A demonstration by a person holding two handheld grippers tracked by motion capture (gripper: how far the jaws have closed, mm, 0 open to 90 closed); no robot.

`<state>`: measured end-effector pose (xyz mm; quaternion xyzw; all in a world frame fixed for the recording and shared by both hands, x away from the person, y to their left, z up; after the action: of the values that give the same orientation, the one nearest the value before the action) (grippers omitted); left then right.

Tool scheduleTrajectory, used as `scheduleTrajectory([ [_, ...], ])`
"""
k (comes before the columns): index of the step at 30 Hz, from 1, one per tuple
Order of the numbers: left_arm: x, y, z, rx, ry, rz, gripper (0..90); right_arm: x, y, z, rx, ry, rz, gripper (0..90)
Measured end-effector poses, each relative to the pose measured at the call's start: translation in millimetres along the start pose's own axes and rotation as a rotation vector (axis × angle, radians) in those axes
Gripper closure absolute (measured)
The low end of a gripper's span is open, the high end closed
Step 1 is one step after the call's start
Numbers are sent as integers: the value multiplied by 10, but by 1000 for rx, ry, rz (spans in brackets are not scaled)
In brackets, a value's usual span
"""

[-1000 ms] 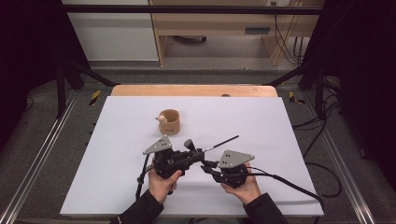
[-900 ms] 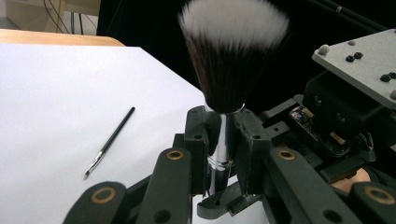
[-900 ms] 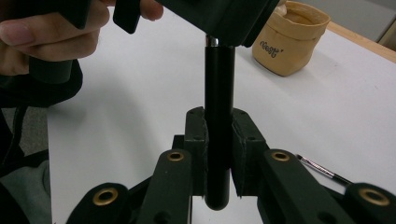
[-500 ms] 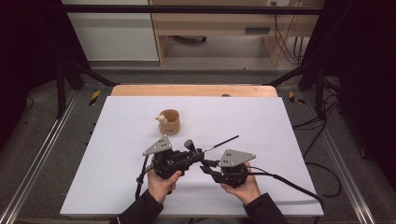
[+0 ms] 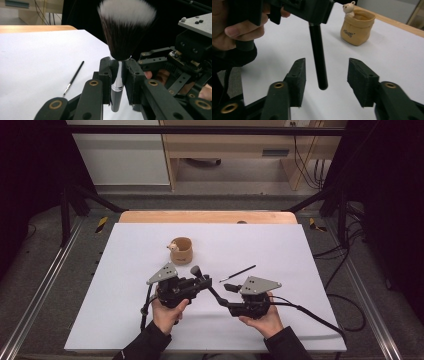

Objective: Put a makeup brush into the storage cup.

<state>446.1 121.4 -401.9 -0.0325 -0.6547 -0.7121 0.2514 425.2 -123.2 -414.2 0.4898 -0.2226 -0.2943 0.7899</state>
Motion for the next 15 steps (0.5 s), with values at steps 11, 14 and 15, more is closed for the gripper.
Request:
scheduleTrajectory([
  [11,-31,80,145,-3,52,-25,764,173,6,109,24,-103,-60,277],
  [14,-43,96,186,-6,62,-28,764,208,5,129,19,-122,-70,242],
  [15,-48,100,201,-6,62,-27,765,217,4,137,20,-129,-68,232],
])
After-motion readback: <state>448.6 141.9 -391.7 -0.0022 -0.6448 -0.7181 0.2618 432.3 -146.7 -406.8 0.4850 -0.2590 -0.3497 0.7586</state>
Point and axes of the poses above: each handheld gripper's, and its own axes: z roughly backward along the jaws, y roughly out of its top, x roughly to its right, the point moved 1 cm from there along -z, roughly forward along the jaws, and after that the axes turned 11 degrees about -y, right-handed, at the moved point
